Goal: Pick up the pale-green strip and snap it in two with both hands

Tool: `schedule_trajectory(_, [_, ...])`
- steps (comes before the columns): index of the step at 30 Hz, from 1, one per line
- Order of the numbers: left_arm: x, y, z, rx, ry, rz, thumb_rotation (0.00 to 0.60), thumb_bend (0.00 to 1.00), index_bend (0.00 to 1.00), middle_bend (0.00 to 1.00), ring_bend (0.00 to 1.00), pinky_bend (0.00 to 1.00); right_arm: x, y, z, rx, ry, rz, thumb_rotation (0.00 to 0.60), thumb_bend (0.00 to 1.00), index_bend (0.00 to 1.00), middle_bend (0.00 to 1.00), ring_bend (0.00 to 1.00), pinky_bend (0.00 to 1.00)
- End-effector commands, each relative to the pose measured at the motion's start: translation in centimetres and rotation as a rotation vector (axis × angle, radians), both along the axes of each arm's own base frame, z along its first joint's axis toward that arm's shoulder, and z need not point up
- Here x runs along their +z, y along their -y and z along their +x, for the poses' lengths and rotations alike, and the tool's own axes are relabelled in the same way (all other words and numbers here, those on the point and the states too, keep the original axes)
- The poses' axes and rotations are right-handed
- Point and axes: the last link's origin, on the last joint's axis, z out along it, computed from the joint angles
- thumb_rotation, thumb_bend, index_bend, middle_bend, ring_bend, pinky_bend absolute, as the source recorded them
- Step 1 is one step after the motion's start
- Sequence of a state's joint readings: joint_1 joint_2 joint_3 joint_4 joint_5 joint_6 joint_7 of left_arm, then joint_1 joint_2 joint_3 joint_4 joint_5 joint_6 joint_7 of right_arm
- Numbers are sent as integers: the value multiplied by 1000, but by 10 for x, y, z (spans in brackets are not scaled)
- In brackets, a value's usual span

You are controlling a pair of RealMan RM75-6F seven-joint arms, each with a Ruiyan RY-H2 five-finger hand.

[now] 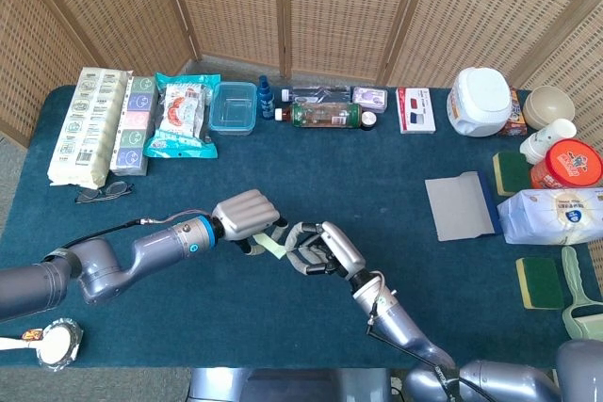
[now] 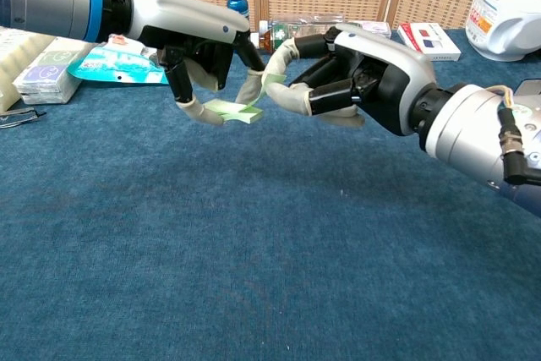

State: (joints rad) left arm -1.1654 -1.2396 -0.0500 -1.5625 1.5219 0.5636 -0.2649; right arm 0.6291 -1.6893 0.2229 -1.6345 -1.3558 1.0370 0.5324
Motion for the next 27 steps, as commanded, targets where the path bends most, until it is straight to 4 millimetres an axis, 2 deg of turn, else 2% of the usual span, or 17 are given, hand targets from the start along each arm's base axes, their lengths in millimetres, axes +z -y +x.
schedule_trajectory(1, [0,0,-2,4,-3,1,600,424,710,1000,1000,1000,0,0,-1,-2,-1,0,600,464,846,1000,1000,1000])
schedule_trajectory(13, [2,-3,-18,42,-13,11,600,424,713,1000,1000,1000,3,2,-7,-16,-3,-6,600,470,863,1000,1000,1000])
schedule_trajectory(19, [7,-6,-33,73,-22,26,600,424,714,1000,1000,1000,7,4,-13,-26,-13,-14,600,470,864,1000,1000,1000])
schedule_trajectory(24, [13,-9,-44,98,-19,47,600,424,711,1000,1000,1000,12,8,-21,-34,-31,-23,600,470,847,1000,1000,1000])
schedule_trajectory(27, [18,-12,-54,118,-8,73,600,424,675,1000,1000,1000,20,12,-35,-49,-70,-37,600,470,802,1000,1000,1000])
